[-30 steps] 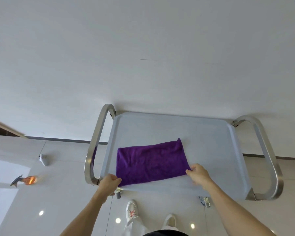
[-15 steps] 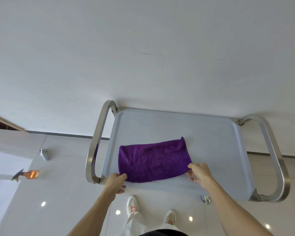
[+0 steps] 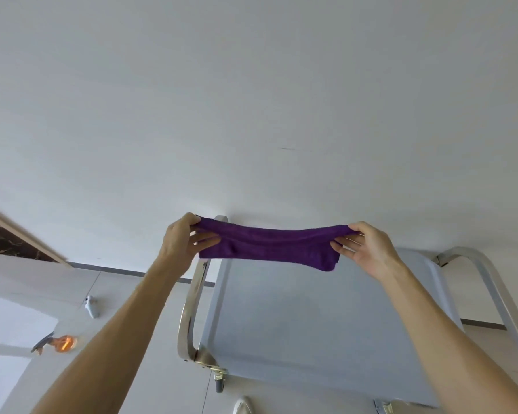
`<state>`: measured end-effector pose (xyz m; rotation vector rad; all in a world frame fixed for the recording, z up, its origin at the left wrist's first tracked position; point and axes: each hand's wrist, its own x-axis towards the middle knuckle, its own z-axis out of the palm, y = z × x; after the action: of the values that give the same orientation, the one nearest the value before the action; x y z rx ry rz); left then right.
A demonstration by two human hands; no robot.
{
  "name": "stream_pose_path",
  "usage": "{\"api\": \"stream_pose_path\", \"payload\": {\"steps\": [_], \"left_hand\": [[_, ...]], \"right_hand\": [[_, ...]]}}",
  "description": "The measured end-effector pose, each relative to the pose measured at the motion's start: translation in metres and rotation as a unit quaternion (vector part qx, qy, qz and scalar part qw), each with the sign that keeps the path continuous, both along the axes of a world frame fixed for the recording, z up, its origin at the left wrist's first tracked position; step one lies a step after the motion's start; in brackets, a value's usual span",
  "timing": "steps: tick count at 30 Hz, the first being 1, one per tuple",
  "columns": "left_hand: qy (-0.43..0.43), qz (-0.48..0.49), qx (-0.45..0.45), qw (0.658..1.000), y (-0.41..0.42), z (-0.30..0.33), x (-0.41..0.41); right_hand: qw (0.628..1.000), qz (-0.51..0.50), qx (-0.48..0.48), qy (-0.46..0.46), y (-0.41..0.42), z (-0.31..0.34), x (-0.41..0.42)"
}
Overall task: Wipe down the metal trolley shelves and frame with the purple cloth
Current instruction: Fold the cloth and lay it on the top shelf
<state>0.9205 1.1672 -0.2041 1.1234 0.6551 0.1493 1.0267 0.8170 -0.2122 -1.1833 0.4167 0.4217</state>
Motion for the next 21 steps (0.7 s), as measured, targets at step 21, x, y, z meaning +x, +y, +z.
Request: {"api": "stream_pose_path", "payload": {"steps": [21], "left_hand": [[0.118, 0.183, -0.124, 0.968, 0.134, -0.103, -0.093]], "right_hand": [[0.992, 0.063, -0.034, 0.106, 0.147, -0.090, -0.078]]}}
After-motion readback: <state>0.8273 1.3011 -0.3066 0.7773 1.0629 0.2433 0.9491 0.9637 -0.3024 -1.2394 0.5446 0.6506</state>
